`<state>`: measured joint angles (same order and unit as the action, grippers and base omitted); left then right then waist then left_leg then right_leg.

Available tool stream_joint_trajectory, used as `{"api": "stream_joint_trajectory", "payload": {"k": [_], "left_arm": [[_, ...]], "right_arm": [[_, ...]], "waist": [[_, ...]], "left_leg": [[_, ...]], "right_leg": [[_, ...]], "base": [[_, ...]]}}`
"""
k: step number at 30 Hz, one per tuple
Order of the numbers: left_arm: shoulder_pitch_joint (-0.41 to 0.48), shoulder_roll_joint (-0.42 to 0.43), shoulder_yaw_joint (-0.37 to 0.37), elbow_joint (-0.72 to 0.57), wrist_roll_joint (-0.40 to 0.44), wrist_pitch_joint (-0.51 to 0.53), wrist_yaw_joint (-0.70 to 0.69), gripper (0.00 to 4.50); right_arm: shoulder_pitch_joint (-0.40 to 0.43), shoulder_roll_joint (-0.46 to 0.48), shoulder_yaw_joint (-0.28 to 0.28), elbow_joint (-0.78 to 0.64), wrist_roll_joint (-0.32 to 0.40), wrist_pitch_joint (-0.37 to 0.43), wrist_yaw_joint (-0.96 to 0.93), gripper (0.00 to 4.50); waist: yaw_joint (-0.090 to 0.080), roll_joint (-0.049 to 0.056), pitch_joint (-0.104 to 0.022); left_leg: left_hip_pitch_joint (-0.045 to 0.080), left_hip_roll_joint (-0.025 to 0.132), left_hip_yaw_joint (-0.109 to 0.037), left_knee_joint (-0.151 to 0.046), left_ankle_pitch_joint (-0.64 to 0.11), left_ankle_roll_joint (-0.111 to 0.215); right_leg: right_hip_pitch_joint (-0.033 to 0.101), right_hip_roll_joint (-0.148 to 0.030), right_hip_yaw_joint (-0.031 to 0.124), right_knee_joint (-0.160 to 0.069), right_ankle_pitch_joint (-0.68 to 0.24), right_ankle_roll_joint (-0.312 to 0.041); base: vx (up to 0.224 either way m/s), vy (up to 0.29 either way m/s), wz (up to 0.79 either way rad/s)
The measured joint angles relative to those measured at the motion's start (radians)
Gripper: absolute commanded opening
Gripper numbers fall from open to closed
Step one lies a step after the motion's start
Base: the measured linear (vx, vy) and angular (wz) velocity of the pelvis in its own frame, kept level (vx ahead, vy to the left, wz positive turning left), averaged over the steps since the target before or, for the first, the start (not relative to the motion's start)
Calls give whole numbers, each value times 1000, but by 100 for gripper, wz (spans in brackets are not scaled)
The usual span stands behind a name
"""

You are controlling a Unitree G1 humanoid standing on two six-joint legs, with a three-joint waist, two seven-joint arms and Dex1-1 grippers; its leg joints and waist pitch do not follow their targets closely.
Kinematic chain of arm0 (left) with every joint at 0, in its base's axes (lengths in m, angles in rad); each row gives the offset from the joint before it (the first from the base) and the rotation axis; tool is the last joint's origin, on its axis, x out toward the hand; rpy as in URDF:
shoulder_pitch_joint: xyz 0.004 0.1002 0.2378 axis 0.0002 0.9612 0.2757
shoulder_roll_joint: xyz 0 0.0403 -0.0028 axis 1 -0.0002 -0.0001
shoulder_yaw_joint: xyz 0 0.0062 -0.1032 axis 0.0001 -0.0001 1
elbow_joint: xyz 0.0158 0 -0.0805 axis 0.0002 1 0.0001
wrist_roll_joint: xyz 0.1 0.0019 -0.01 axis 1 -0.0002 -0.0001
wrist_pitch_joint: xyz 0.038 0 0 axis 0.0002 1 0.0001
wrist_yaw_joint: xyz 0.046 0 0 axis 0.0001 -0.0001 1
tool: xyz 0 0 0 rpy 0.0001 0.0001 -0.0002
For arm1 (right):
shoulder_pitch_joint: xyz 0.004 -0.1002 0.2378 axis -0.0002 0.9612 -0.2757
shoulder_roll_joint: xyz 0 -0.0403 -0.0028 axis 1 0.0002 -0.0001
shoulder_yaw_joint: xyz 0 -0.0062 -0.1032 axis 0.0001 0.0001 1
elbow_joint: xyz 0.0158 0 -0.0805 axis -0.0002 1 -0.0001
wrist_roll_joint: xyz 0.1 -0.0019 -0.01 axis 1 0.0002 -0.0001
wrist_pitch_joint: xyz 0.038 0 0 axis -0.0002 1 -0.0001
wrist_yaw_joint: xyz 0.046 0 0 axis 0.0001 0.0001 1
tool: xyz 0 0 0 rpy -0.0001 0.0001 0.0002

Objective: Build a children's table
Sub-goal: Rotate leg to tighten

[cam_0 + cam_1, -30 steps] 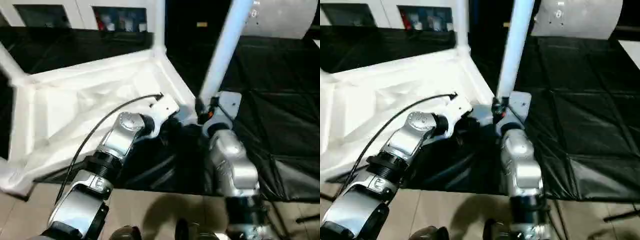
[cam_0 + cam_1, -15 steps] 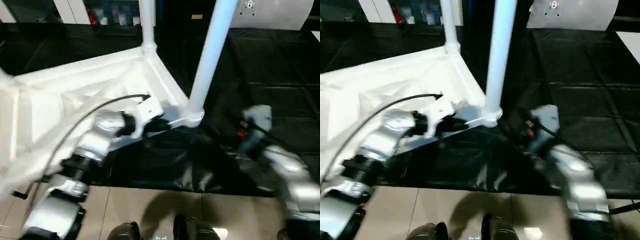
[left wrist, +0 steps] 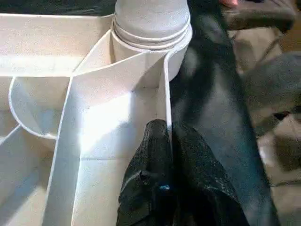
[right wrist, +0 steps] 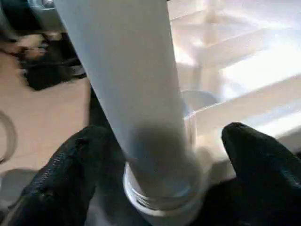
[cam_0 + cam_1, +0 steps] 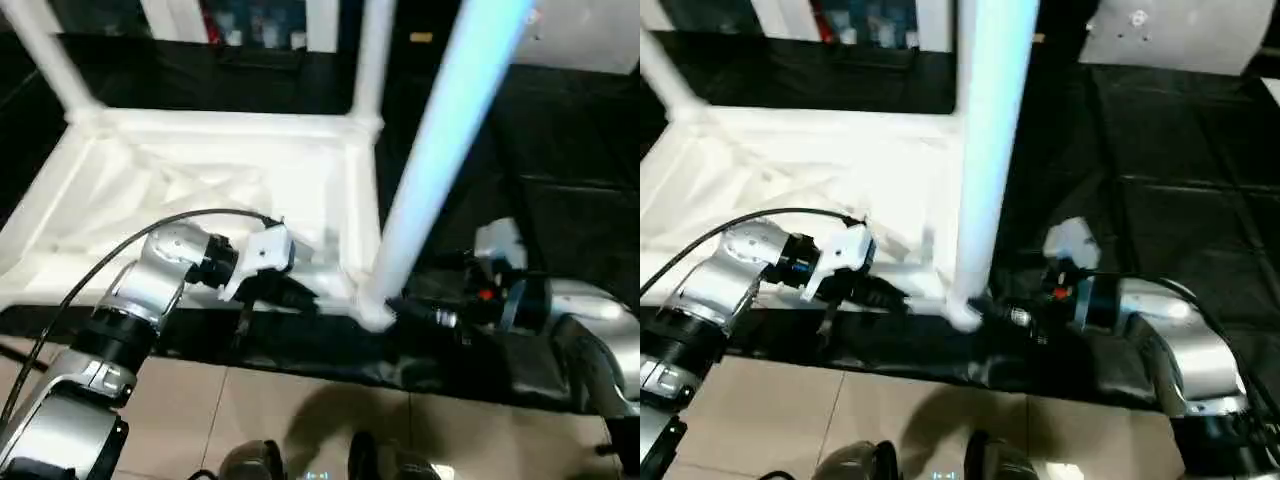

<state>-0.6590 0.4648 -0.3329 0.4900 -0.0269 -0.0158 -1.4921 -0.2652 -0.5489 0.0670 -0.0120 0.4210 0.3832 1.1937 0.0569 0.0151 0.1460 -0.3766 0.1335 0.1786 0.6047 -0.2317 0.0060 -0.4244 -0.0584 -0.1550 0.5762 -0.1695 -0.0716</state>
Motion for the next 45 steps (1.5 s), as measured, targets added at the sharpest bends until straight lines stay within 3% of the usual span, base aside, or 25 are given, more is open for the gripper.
{"api": "stream_joint_trajectory", "payload": {"k": [6,7,14,20,27,36,40,42,43,45], "left_arm": [[-21,-2,-21,34,3,-32,-30,0],[-23,-4,-23,36,3,-35,-30,0],[-28,-5,-27,48,3,-56,-33,0],[-35,-6,-31,64,3,-78,-33,0],[-36,-7,-30,67,3,-79,-27,0],[-30,-33,-19,59,0,-27,5,0],[-24,-42,1,53,10,18,67,0],[-20,-48,6,43,23,45,95,0],[-19,-52,7,40,30,68,122,0],[-19,-61,9,32,35,98,150,0]], "right_arm": [[-80,-3,61,102,-4,-3,92,367],[-92,-1,63,115,-6,-3,100,344],[-119,-3,96,155,-6,-2,150,299],[-151,-5,101,187,-12,-5,184,236],[-161,-7,105,195,-26,-26,193,218],[-96,11,71,123,-20,17,129,214],[-49,51,35,73,-24,31,2,213],[-30,78,24,54,-37,30,-61,212],[-16,104,15,45,-49,29,-112,210],[-5,130,5,29,-68,30,-176,207]], "waist": [[5,0,0],[7,0,0],[9,-1,0],[10,-1,0],[12,-2,-1],[29,-5,-2],[25,-6,-3],[22,-7,-2],[18,-8,-2],[5,-9,-1]], "left_leg": [[6,0,0,1,0,0],[6,0,0,1,0,-1],[5,0,0,1,0,-1],[5,0,0,2,0,-1],[6,0,0,3,0,-1],[8,0,0,4,0,-1],[11,0,0,3,6,-9],[19,0,0,1,7,-12],[26,0,0,-1,9,-15],[28,0,0,-4,7,-24]], "right_leg": [[7,0,0,0,0,0],[7,0,0,0,0,0],[6,0,0,1,0,0],[7,0,0,1,0,0],[7,0,-1,2,0,-1],[10,-1,0,2,0,-1],[13,0,0,2,1,3],[19,0,0,0,1,4],[25,0,-1,-1,1,4],[29,0,-2,-6,1,5]], "base": [[0,0,0],[0,0,0],[0,0,0],[0,0,0],[0,0,0],[0,0,0],[0,0,0],[0,0,0],[0,0,0],[0,0,0]]}}
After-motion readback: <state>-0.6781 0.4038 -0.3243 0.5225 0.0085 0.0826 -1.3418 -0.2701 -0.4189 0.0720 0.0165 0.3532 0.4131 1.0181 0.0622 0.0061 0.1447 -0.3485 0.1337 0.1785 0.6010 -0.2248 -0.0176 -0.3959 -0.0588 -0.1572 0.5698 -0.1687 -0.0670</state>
